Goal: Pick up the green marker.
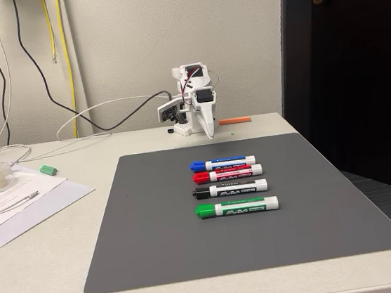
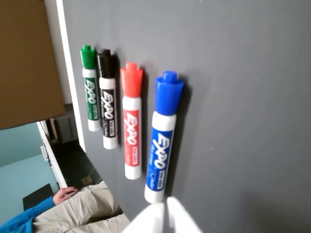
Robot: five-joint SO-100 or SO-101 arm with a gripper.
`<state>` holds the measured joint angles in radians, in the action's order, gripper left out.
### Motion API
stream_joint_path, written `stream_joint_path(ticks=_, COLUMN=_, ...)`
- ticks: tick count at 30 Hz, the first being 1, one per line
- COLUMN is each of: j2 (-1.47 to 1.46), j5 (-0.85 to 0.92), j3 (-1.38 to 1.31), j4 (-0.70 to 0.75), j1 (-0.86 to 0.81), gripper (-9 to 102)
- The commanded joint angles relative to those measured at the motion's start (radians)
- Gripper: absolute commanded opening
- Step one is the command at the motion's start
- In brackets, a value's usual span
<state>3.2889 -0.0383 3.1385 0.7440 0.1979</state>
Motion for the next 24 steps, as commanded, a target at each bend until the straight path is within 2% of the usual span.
stream_joint_path(ticks=1, j2=0.006, j5=-0.005, j3=-0.006, j4=0.002, j1=0.005, gripper=0)
stream_joint_path(ticks=12, j2=0.006, j5=-0.031, j3=-0.006, j4=-0.018, j1=0.005, gripper=0)
stream_joint_path(ticks=18, j2=-0.018, j5=0.008, j3=-0.009, j4=-0.129, j1=0.029, gripper=4)
stream_joint_path(ticks=21, j2=-0.221, j5=0.012, j3=-0.094, j4=-0.213, j1=0.029, gripper=6)
stream_joint_path(ticks=24, j2=-0.548, j5=0.005, j3=-0.311, j4=-0.222, j1=0.021, gripper=7)
